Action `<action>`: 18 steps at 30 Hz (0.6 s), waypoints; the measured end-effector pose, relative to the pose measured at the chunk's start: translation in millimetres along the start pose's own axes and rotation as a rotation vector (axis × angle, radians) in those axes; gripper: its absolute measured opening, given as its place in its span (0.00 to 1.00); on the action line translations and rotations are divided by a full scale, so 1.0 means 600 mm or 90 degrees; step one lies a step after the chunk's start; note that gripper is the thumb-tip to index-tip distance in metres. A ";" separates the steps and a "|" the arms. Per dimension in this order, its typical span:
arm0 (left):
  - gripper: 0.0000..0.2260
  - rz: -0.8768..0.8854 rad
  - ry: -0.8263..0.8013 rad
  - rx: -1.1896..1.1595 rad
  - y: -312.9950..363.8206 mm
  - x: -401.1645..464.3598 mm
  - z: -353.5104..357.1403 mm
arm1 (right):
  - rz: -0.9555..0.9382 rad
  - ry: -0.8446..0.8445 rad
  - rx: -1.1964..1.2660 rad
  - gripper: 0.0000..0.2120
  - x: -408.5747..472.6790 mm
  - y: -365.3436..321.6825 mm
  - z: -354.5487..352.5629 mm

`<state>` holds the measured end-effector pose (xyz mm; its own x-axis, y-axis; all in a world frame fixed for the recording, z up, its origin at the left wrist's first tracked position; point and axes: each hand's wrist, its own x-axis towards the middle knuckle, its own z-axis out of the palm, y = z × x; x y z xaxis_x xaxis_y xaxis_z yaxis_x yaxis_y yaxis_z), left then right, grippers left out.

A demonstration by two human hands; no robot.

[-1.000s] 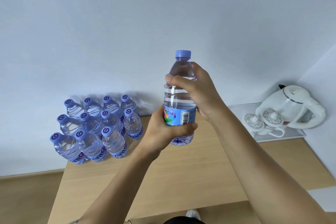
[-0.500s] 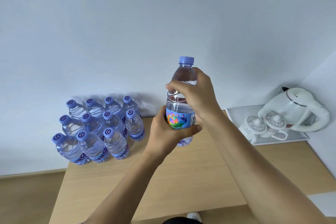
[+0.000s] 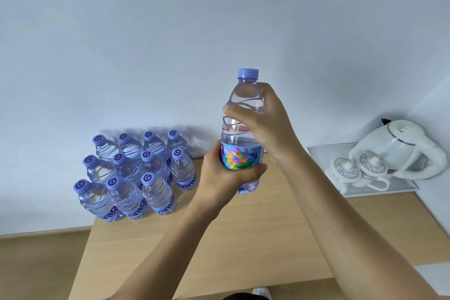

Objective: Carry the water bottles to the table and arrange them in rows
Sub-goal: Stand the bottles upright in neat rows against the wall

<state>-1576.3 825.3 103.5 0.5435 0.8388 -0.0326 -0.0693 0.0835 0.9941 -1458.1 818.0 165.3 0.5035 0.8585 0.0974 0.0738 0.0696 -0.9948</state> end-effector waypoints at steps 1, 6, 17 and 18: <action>0.19 0.010 0.013 0.001 0.001 0.000 0.002 | -0.021 0.022 -0.020 0.22 -0.005 0.000 0.005; 0.20 0.025 0.040 0.019 -0.006 -0.005 0.008 | -0.045 0.081 -0.035 0.18 -0.013 0.003 0.016; 0.22 -0.037 -0.111 -0.042 0.009 -0.004 -0.005 | -0.009 -0.110 0.176 0.13 0.006 -0.019 -0.019; 0.22 -0.033 -0.112 -0.035 0.011 -0.004 -0.006 | -0.005 -0.124 0.182 0.14 0.007 -0.020 -0.020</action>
<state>-1581.1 826.0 109.8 0.6848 0.7262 -0.0610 -0.0802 0.1583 0.9841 -1446.5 814.3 177.9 0.3282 0.9362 0.1257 -0.1804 0.1928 -0.9645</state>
